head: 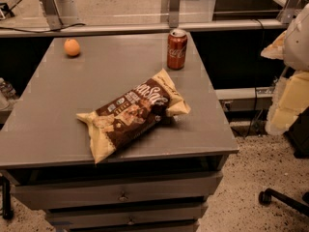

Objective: Pick brown chip bag

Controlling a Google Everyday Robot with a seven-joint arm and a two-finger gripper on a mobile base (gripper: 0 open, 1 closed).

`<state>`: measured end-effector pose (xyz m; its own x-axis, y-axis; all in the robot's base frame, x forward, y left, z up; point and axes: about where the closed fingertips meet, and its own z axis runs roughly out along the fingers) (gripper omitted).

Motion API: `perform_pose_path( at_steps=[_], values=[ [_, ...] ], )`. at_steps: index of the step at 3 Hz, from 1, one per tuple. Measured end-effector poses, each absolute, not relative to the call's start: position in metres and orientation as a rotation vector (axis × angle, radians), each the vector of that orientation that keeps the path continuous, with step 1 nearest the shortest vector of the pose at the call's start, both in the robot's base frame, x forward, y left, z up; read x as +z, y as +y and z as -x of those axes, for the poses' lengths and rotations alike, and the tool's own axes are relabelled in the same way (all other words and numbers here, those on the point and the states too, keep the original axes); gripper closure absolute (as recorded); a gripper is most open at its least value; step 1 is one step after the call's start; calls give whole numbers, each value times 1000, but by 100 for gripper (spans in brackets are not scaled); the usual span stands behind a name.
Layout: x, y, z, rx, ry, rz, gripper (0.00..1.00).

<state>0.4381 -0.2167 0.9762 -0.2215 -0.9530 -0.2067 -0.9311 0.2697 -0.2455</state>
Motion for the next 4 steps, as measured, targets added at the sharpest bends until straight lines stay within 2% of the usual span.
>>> perform_pose_path(
  at_steps=[2,3,4],
  values=[
    [976,-214,-440,-83,2223,1711,0],
    [965,-197,-452,33,2170,1653,0],
    [946,-161,-481,230,2050,1551,0]
  ],
)
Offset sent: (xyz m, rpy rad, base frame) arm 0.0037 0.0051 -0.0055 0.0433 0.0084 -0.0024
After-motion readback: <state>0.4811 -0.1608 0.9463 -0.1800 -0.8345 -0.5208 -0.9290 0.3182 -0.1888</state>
